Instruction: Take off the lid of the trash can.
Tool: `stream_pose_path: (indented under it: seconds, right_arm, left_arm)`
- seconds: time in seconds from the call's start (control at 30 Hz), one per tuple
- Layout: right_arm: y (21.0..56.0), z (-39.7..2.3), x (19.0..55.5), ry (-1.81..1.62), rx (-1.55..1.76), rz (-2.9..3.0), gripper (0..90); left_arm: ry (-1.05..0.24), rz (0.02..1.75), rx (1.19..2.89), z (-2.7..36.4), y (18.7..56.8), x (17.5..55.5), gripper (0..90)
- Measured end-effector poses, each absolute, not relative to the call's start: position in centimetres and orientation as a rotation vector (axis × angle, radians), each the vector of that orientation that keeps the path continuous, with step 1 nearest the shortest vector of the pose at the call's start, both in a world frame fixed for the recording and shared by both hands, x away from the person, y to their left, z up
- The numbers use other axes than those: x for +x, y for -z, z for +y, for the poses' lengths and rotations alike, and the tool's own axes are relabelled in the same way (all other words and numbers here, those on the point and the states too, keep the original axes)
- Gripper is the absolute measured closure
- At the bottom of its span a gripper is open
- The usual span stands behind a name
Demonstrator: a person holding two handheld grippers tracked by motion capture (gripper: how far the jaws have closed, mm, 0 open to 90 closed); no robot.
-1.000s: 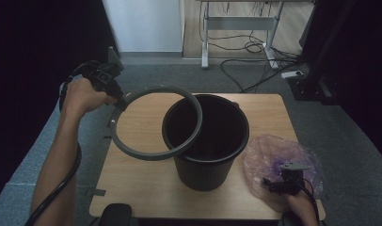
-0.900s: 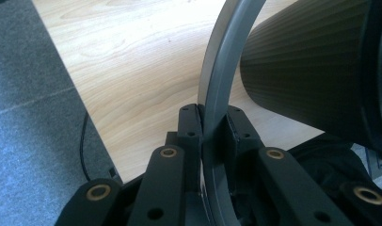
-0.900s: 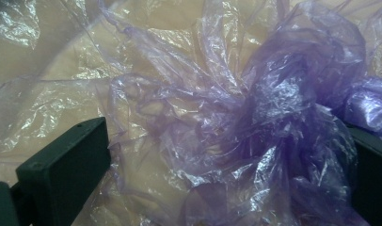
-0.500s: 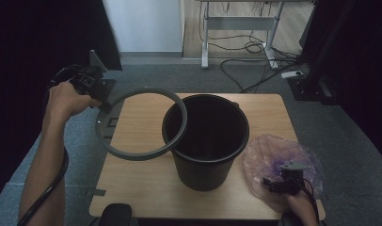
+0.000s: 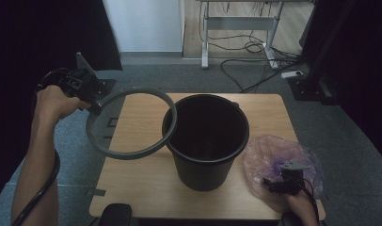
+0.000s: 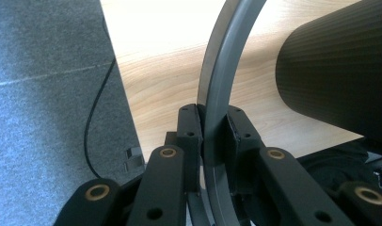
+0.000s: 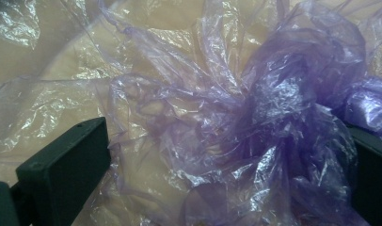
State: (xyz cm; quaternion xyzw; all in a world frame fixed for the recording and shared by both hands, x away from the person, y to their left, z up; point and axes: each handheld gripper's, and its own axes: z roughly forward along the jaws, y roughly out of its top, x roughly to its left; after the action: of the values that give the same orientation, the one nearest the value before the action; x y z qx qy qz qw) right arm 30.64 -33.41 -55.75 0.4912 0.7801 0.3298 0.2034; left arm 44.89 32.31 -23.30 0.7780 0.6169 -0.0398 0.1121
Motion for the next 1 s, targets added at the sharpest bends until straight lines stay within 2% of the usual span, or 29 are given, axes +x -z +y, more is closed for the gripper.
stream_pose_path:
  seconds: [0.63,1.0]
  right_arm:
    - [55.7,-33.4,30.6,-0.920,1.371,2.177,0.0]
    - [55.7,-33.4,30.6,-0.920,1.371,2.177,0.0]
  left_arm:
    - [0.105,1.902,2.181,36.7,23.5,43.5,78.3]
    - [0.093,1.934,2.163,37.4,25.1,43.8,78.3]
